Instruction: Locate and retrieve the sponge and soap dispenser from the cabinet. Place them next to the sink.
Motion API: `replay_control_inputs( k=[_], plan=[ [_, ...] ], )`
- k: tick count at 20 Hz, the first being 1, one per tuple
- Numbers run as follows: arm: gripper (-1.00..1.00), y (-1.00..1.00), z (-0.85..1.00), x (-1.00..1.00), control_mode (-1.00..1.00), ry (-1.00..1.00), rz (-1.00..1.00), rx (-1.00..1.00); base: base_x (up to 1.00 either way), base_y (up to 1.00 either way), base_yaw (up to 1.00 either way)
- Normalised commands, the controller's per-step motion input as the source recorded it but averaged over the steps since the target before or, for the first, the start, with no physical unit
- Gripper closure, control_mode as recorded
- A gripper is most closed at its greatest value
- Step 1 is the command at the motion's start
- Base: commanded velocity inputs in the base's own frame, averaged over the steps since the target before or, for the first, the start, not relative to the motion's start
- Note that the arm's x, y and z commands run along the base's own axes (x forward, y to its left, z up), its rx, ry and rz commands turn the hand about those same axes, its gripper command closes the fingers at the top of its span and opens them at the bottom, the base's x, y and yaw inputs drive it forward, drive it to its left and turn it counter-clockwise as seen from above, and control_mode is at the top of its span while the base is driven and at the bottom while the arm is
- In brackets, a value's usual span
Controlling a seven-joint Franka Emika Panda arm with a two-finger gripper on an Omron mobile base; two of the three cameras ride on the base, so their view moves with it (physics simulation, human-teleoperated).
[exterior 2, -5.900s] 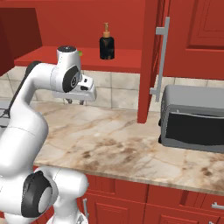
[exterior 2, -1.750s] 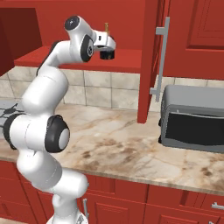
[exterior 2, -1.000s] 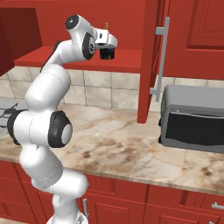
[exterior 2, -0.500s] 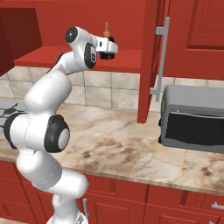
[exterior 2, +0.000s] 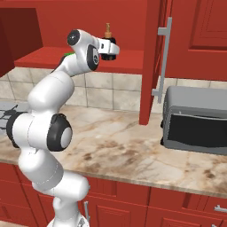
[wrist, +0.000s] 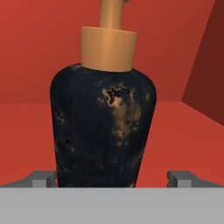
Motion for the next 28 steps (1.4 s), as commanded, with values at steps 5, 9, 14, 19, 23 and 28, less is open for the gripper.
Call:
replay_control_inputs(
  k=[5,9,14,19,23,28],
  plan=[
    [-1.0,0.0,-0.08,0.08,-1.0,-0.02,0.0,0.03,0.0,0.0,0.0],
    [-1.0,0.0,-0.08,0.29,-1.0,-0.02,0.0,0.04,0.0,0.0,0.0],
    [-1.0,-0.02,-0.01,0.3,-1.0,-0.01,0.0,0.01,0.0,0.0,0.0],
    [-1.0,0.0,-0.01,0.24,-1.0,-0.01,0.0,0.0,0.0,0.0,0.0],
    [1.0,0.0,-0.01,0.06,-1.0,0.0,0.0,0.0,0.0,0.0,0.0],
    [1.0,0.0,0.0,0.02,-1.0,0.0,0.0,0.0,0.0,0.0,0.0]
  ],
)
